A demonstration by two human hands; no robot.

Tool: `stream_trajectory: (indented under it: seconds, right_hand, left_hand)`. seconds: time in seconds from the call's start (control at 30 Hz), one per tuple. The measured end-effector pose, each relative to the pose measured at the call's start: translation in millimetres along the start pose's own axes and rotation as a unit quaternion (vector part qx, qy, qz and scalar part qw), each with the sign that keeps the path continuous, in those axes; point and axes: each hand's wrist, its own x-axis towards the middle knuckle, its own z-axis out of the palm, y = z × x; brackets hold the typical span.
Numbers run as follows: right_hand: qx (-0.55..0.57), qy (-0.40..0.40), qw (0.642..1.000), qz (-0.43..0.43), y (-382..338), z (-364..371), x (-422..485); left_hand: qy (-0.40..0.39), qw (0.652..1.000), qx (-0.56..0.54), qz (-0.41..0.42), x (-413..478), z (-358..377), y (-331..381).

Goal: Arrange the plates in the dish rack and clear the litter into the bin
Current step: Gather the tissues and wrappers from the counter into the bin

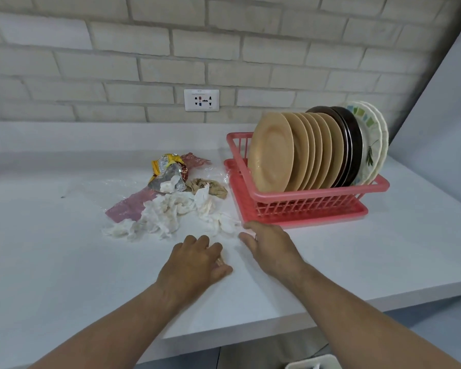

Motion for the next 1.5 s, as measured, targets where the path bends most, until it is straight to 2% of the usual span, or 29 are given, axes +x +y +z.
stream_trajectory:
  seconds: [0.1,0.27,0.33,0.47,0.6,0.7,0.83,1.13,1.37,1.5]
  right_hand:
    - [-0.025,-0.042,0.999,0.016,-16.7,6.5,15.6]
    - [-0.061,-0.098,0.991,0.060,-37.2,20.3,38.0]
    - [-0.076,-0.083,0.991,0.076,-36.9,26.6,39.5]
    - [-0.073,-0.022,0.992,0.102,-29.6,31.4,21.8]
    - [-0.060,0.003,0.994,0.096,-19.9,25.5,3.6]
    - [-0.028,0.008,0.995,0.094,-15.2,17.3,-5.6]
    - [0.021,0.062,0.993,0.100,-7.9,3.3,-17.8]
    - [0.181,0.088,0.970,0.133,42.0,-35.5,-53.4]
    - [0.235,0.042,0.963,0.127,115.8,-89.2,-90.2]
    - [0.226,0.012,0.966,0.129,152.5,-118.2,-108.3]
  left_hand:
    - [-0.014,0.999,-0.051,-0.007,-0.6,-4.2,-8.0]
    - [-0.033,0.995,-0.057,0.081,-0.4,1.6,-25.9]
    - [0.003,0.992,-0.046,0.118,-0.5,5.3,-33.1]
    - [0.035,0.988,-0.073,0.130,-3.3,8.7,-39.9]
    - [0.000,0.990,-0.122,0.075,-2.3,5.2,-45.6]
    - [0.047,0.982,-0.172,0.068,1.6,5.1,-45.6]
    - [0.078,0.975,-0.201,0.042,10.9,-3.1,-39.9]
    - [0.044,0.975,-0.217,0.005,16.3,-18.4,32.1]
    - [0.056,0.968,-0.238,-0.050,28.4,-19.5,131.3]
    - [0.067,0.970,-0.230,-0.044,33.3,-20.5,188.4]
